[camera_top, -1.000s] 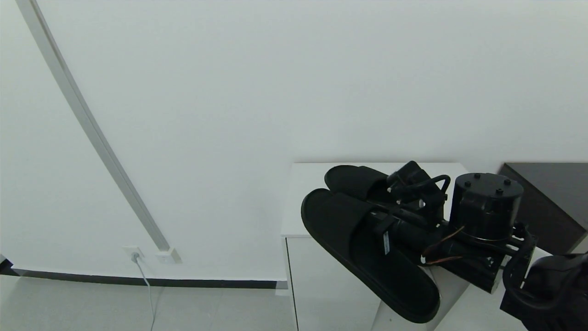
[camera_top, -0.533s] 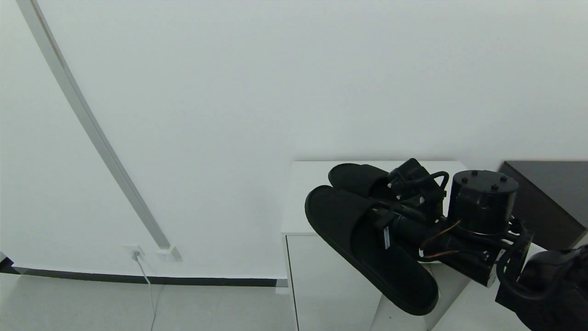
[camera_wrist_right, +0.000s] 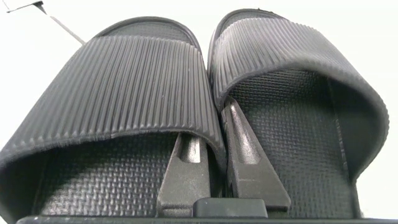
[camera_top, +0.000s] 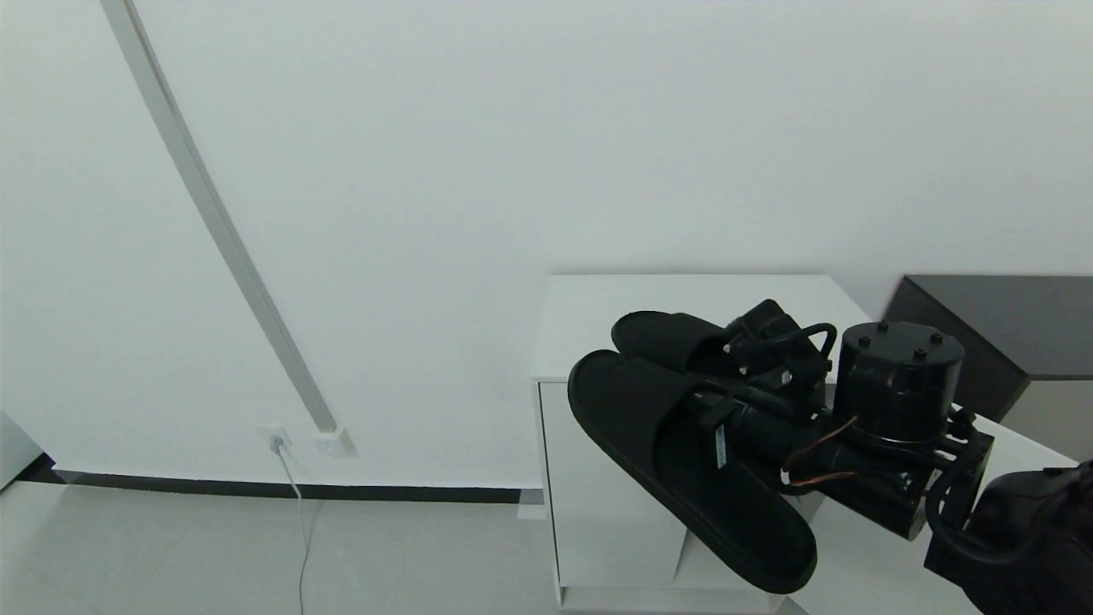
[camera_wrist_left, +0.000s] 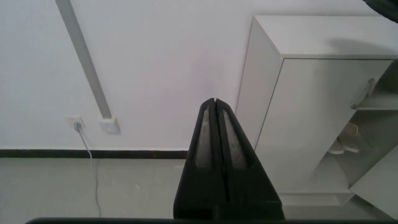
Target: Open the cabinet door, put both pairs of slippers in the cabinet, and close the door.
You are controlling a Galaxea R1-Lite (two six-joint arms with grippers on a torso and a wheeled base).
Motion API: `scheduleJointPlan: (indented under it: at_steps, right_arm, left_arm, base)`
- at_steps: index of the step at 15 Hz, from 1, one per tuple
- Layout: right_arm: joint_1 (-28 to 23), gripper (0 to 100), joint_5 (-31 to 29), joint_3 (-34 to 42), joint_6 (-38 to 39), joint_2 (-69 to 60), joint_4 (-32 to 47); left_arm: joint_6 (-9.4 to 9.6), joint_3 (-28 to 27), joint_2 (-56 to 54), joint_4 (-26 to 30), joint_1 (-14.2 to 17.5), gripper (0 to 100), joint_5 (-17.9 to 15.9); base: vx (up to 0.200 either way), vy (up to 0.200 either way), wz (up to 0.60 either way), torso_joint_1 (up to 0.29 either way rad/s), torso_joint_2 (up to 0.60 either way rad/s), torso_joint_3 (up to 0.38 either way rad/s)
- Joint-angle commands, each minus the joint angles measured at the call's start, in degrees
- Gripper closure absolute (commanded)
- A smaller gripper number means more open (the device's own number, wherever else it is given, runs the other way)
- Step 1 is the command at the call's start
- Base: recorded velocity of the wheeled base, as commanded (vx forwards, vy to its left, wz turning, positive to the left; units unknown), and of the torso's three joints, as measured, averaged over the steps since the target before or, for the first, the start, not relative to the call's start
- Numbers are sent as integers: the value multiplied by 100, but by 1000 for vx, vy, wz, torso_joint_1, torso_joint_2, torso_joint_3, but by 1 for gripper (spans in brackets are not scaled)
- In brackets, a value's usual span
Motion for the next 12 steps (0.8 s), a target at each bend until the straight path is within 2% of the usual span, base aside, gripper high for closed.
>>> scheduleJointPlan:
  at_steps: [1,12]
  right_arm:
    - [1,100,-2,5,22,-6,3]
    - [18,100,7,66,22,47,-6]
  left_arm:
    - [-2,0,7,-1,1,100,1]
    - [-2,0,7,-1,1,100,1]
  base:
    - [0,0,0,0,0,0]
    - [0,0,0,0,0,0]
